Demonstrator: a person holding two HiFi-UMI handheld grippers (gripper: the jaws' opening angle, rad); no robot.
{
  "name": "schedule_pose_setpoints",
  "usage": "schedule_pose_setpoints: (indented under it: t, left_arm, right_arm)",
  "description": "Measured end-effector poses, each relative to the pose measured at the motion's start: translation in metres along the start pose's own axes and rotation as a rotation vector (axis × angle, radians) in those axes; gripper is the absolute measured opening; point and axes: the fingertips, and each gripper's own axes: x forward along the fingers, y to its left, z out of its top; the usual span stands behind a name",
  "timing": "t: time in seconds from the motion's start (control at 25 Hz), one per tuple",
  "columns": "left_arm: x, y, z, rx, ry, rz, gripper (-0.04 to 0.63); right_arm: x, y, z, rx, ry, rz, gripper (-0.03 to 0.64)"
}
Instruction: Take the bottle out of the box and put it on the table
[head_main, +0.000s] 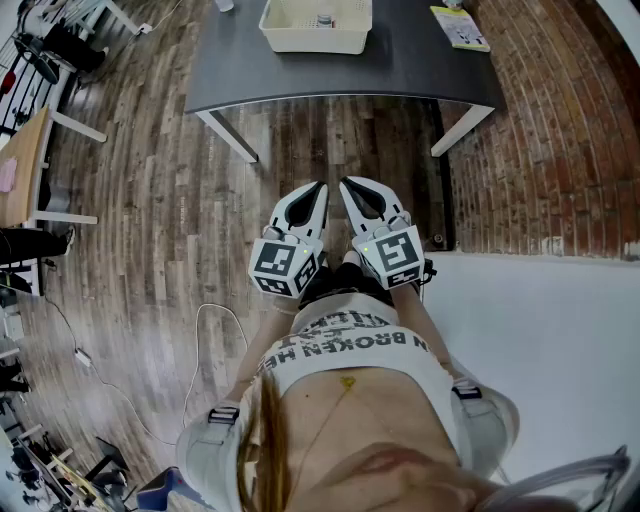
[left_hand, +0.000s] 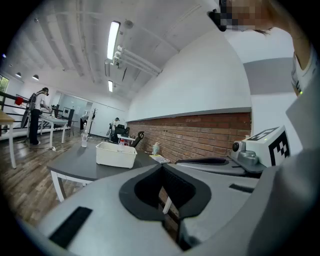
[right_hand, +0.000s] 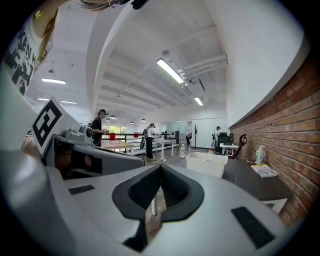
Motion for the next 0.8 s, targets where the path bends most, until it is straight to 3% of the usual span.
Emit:
schedule_pose_setpoints:
  t: [0.48, 0.8]
  left_arm:
    - [0.021, -0.011, -0.008, -0.011, 0.0, 0.01, 0.005]
    - [0.039, 0.007, -0.013, -0.033, 0.015, 0.033, 0.005]
  right_arm:
    - [-0.006, -0.023, -0.005, -0.002, -0.034, 0.03, 0.009]
    - [0.011, -0.04, -0.006, 0.006, -0.048, 0.033, 0.009]
